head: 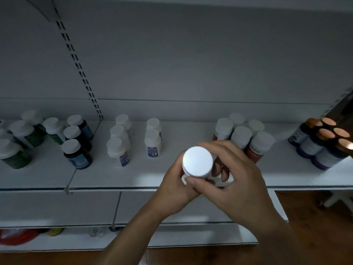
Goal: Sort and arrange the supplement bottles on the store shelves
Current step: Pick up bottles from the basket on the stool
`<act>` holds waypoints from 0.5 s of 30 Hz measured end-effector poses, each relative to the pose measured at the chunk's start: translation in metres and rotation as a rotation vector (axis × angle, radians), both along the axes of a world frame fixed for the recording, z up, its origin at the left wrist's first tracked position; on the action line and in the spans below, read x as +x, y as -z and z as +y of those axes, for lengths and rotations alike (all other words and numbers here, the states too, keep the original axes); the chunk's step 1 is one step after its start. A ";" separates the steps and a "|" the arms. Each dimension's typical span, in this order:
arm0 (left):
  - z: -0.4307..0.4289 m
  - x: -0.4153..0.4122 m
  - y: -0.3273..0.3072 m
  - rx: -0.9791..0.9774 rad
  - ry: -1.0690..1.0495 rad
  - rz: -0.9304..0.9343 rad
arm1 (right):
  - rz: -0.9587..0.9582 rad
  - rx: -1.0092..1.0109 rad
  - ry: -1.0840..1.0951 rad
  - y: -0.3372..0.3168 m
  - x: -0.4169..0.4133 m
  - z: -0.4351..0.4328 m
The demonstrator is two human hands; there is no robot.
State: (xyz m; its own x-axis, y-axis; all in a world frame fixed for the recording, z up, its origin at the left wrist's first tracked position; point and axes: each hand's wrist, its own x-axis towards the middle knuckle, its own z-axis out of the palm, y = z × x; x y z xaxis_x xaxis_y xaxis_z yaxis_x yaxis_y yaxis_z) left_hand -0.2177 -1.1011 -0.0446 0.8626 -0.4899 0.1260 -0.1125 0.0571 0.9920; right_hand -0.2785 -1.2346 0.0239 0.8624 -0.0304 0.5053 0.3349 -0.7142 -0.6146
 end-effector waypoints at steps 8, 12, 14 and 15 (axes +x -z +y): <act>0.008 -0.012 -0.009 -0.053 -0.130 -0.072 | 0.347 0.910 0.003 0.022 -0.004 -0.026; -0.006 -0.013 -0.022 -0.078 -0.176 -0.159 | 0.481 1.237 -0.026 0.033 0.005 -0.034; -0.018 -0.015 -0.031 -0.090 -0.191 -0.226 | 0.574 1.371 -0.038 0.035 0.008 -0.034; -0.027 -0.016 -0.035 -0.104 -0.196 -0.241 | 0.632 1.418 -0.046 0.035 0.009 -0.035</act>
